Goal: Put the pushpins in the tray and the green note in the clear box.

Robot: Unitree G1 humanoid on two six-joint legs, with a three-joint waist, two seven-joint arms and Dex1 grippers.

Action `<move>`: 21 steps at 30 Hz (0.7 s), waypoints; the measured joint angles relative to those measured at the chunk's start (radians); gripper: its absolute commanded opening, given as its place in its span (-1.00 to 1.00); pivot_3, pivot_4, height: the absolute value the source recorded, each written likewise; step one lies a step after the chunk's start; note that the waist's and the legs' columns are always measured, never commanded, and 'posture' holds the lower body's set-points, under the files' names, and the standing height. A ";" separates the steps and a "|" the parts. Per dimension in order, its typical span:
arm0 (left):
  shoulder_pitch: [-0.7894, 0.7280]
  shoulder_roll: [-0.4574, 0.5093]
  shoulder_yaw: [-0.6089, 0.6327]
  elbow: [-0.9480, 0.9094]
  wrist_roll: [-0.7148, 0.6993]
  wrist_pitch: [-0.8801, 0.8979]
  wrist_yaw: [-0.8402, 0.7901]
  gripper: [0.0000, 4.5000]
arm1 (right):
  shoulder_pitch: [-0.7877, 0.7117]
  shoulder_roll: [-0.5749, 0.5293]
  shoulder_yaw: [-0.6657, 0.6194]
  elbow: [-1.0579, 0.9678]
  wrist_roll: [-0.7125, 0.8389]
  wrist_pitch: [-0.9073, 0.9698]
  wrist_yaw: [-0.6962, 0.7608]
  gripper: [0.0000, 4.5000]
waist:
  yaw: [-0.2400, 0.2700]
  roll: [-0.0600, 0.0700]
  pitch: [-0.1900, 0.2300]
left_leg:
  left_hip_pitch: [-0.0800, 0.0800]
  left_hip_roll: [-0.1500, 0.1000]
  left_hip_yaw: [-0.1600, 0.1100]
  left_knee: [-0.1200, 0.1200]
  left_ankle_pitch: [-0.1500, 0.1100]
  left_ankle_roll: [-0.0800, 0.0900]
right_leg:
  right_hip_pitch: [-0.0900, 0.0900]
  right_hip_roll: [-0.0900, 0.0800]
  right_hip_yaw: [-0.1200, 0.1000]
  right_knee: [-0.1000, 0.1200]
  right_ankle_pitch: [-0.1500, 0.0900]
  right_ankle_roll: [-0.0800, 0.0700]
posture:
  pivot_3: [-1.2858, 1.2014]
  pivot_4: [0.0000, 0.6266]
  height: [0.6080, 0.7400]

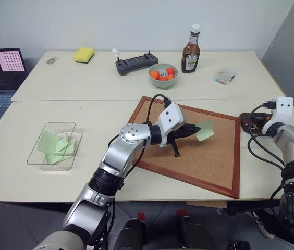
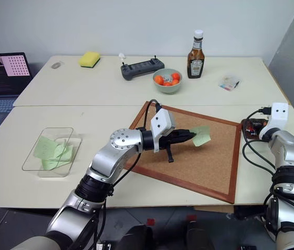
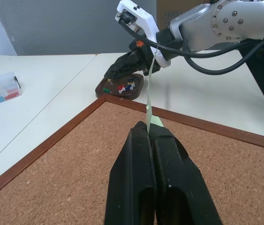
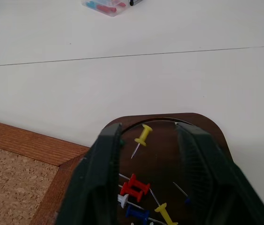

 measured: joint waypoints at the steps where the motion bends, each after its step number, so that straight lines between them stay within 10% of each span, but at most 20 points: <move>1: 0.000 0.000 0.000 0.000 0.000 0.000 0.000 -1.00 | 0.002 0.000 0.000 -0.004 0.000 0.000 -0.001 0.31 | 0.000 0.000 0.000 | 0.000 0.000 0.000 0.000 0.000 0.000 | 0.000 0.000 0.000 0.000 0.000 0.000 | 0.03 -0.52 1.00; 8: 0.003 0.003 0.000 -0.011 -0.001 0.014 0.000 -1.00 | 0.029 0.002 0.000 -0.052 0.000 -0.001 -0.017 0.98 | 0.000 0.000 0.000 | 0.000 0.000 0.000 0.000 0.000 0.000 | 0.000 0.000 0.000 0.000 0.000 0.000 | 0.03 -0.52 1.00; 21: 0.043 0.073 0.165 -0.102 -0.051 0.124 0.103 -1.00 | 0.318 0.005 0.019 -0.821 0.300 0.184 0.240 0.98 | -0.006 0.001 0.000 | 0.001 0.002 -0.004 0.000 0.000 0.001 | 0.000 0.002 -0.001 0.002 0.000 0.000 | 0.03 -0.52 1.00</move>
